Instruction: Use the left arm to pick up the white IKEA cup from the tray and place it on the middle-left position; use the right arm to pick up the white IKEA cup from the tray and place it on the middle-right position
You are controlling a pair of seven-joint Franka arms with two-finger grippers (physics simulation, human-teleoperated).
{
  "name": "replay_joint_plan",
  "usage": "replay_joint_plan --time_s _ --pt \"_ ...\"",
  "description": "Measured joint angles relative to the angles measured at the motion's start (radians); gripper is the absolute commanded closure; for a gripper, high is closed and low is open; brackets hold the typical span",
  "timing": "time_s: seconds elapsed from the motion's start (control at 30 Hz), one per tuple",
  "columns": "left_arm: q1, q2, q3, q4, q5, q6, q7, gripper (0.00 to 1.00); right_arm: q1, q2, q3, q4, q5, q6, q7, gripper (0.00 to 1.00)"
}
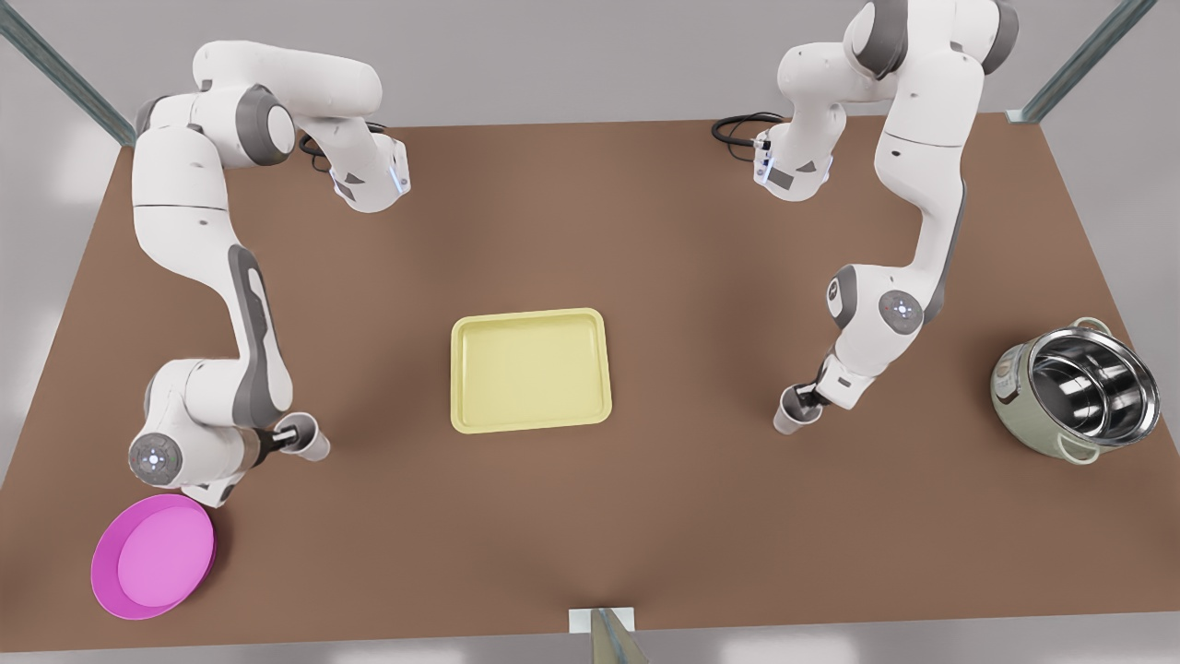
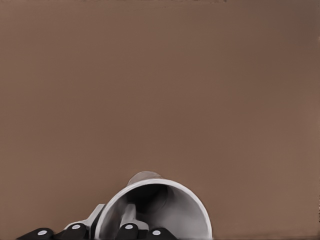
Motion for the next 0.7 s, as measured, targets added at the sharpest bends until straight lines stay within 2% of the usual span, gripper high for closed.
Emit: replay_joint_plan --time_s 0.07,0.13,0.2,0.3,0.33,0.43,0.53,0.63,0.67,0.7 --pt "0.000 -0.031 0.001 0.000 -0.005 -0.006 0.042 0.00 -0.001 0.024 -0.006 0.006 -0.001 0.012 -0.024 0.94" --pt "0.002 -0.127 0.002 0.014 -0.008 -0.068 0.082 0.00 -0.001 0.037 -0.008 0.007 -0.002 0.025 -0.047 0.94" --pt "0.002 -0.187 0.003 0.117 0.014 -0.189 0.119 0.00 -0.001 0.041 -0.009 0.008 -0.003 0.035 -0.068 0.92" --pt "-0.001 -0.207 0.009 0.303 0.010 -0.407 0.142 0.00 0.000 0.042 -0.009 0.008 -0.009 0.045 -0.093 0.71" --pt "0.008 -0.207 0.016 0.378 -0.007 -0.486 0.142 0.00 0.000 0.041 -0.009 0.007 -0.011 0.047 -0.099 0.58" --pt "0.036 -0.201 0.031 0.559 -0.010 -0.693 0.143 0.00 0.000 0.041 -0.009 0.007 -0.016 0.053 -0.115 0.48" --pt "0.028 -0.178 0.033 0.620 0.033 -0.820 0.144 0.00 0.001 0.028 -0.008 0.008 -0.016 0.053 -0.127 0.39" --pt "0.049 -0.253 0.036 0.486 0.057 -0.859 0.147 0.00 0.008 -0.079 0.001 0.019 -0.015 -0.005 -0.133 0.32" --pt "0.067 -0.254 0.036 0.493 0.062 -0.874 0.151 0.00 0.018 -0.108 0.006 0.071 -0.016 -0.050 -0.133 0.23" --pt "0.083 -0.251 0.036 0.500 0.065 -0.888 0.155 0.00 0.028 -0.140 0.008 0.108 -0.016 -0.095 -0.129 0.08"
